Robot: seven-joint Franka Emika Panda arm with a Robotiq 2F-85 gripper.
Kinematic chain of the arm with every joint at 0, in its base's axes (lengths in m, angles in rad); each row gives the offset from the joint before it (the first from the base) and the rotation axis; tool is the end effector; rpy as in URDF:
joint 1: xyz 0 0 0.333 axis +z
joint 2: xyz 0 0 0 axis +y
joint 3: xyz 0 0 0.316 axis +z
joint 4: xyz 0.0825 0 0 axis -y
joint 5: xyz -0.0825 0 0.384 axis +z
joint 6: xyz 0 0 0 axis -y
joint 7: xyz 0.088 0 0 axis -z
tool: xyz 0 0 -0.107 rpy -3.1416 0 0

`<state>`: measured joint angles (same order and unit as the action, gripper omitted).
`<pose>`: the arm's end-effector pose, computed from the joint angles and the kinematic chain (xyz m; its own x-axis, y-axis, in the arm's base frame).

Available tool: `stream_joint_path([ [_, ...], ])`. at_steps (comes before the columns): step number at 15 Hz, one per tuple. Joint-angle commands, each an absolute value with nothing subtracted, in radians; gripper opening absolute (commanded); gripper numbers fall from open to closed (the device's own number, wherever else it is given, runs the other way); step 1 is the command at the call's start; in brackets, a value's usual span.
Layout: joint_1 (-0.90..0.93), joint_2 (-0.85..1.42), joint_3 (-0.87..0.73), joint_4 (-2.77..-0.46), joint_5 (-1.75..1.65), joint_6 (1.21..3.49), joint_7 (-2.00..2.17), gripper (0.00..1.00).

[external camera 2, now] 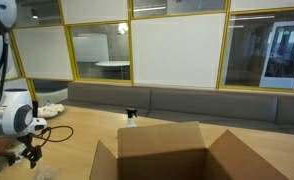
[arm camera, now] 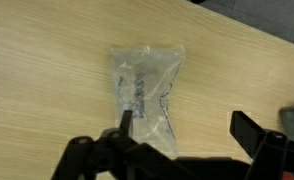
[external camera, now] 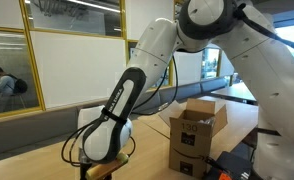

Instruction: Place the clear plastics and spray bottles inside the brown box

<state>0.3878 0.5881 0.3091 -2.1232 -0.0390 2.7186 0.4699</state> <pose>0.4361 0.3720 0.1448 0.9767 0.2115 -0.0377 0.2036 -0.9673 -0.1511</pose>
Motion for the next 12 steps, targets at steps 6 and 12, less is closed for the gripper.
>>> stream_joint_path([
  [6,0.719,0.64,0.021,-2.052,-0.078,2.733,0.74,1.0],
  [12,0.768,0.715,-0.025,-1.992,-0.06,2.763,0.781,1.0],
])
